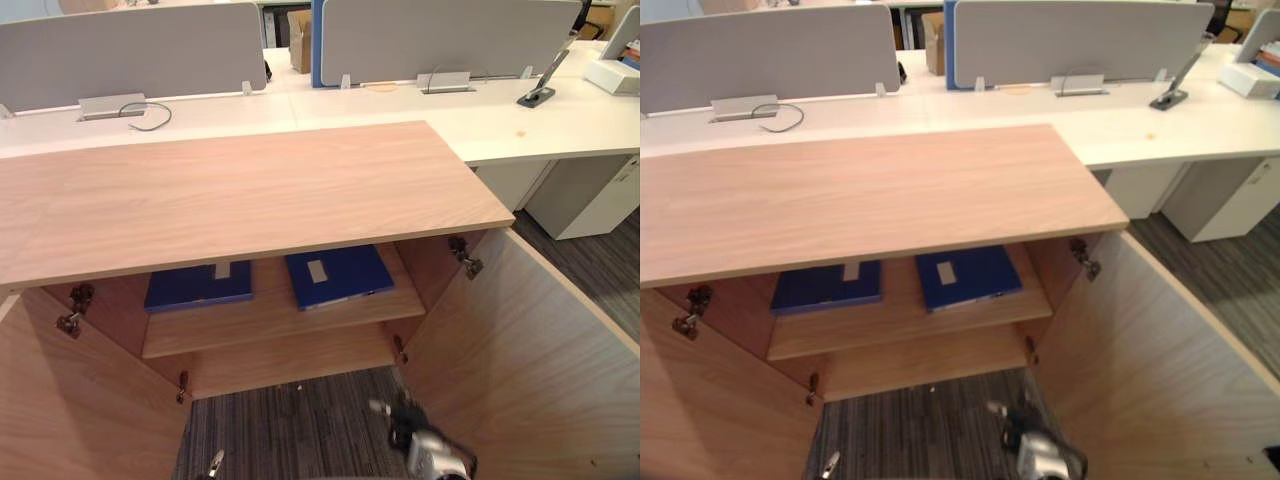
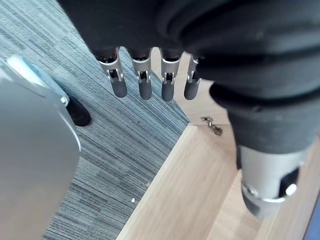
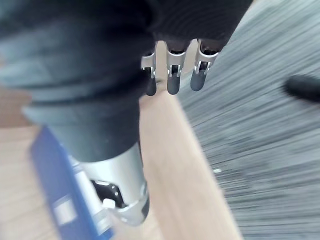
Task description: Walk over to the cabinet, pick up the folder, carry it to the office cabinet, place the folder inside the office cabinet, then close the office cabinet door
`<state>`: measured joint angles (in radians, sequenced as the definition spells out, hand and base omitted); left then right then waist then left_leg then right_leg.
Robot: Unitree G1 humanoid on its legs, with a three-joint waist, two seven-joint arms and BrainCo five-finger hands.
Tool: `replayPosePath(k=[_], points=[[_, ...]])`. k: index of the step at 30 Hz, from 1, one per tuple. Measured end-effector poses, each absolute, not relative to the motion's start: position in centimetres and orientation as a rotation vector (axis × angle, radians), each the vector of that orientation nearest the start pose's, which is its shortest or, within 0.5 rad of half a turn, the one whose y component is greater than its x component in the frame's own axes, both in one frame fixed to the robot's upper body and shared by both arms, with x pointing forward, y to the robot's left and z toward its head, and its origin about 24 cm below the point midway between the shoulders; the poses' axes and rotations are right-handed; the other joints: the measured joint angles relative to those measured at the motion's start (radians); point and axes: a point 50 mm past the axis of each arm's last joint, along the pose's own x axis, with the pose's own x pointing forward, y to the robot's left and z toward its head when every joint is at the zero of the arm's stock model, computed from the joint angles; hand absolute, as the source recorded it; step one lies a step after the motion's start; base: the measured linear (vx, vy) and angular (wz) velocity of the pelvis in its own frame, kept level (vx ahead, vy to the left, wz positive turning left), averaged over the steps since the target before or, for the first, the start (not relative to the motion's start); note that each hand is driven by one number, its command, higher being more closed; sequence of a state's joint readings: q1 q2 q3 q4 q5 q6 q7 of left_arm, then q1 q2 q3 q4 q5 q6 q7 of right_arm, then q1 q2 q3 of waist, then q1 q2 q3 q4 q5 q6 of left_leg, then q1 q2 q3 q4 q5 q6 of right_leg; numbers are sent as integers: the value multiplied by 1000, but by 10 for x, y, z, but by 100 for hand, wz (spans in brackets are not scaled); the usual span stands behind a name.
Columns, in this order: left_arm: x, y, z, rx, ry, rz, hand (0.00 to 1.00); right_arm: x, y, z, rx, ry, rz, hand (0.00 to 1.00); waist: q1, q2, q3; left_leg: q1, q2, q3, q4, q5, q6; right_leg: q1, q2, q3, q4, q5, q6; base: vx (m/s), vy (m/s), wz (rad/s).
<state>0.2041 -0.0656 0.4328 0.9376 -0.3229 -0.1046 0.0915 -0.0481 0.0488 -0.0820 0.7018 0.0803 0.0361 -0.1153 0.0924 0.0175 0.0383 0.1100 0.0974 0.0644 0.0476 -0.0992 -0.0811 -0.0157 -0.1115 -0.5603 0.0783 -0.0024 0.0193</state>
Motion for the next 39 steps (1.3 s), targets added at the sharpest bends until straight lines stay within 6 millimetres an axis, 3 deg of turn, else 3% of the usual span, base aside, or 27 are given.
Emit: replayPosePath(k=[4, 5, 8, 11, 16, 25, 32, 39], points=[[72, 205, -153, -432, 897, 716, 0, 266, -133, -18, 87, 257, -75, 0, 2, -13, 68, -155, -38, -1, 205, -29, 21, -94, -71, 22, 77, 2, 1, -84, 130, 1], [76, 207, -152, -426, 881, 712, 0, 273, -130, -7, 75, 208, -60, 0, 3, -9, 87, -183, -37, -1, 247, -44, 23, -110, -76, 26, 93, 1, 0, -125, 116, -12], [86, 209, -147, -436, 828, 722, 0, 305, -121, 45, -15, -5, -7, 0, 17, 16, 168, -358, -14, 15, 483, -165, 51, -283, -106, 80, 287, -51, -10, -154, 153, -32], [87, 208, -147, -467, 816, 748, 0, 320, -122, 68, -64, -88, -16, 0, 27, 22, 214, -444, -16, 57, 614, -268, 87, -427, -156, 154, 476, -114, 4, -208, 193, -37], [84, 209, -148, -484, 816, 775, 0, 333, -123, 91, -105, -157, -14, 0, 31, 24, 258, -587, -42, 112, 780, -324, 117, -625, -219, 255, 656, -138, 0, -199, 124, -24], [85, 207, -148, -481, 820, 764, 0, 360, -164, 143, -86, -276, -182, 0, 47, 33, 294, -842, -61, 139, 951, -354, 138, -907, -271, 334, 821, -156, -4, -133, 73, 1], [91, 203, -147, -478, 807, 731, 0, 375, -172, 177, -128, -348, -220, 0, 70, 52, 316, -938, -61, 119, 990, -351, 139, -985, -274, 329, 843, -158, 0, -68, 23, 7], [96, 200, -145, -482, 791, 714, 0, 381, -181, 193, -166, -374, -242, 0, 91, 59, 320, -982, -82, 86, 985, -334, 136, -1006, -293, 315, 848, -157, -7, 0, 51, 18]])
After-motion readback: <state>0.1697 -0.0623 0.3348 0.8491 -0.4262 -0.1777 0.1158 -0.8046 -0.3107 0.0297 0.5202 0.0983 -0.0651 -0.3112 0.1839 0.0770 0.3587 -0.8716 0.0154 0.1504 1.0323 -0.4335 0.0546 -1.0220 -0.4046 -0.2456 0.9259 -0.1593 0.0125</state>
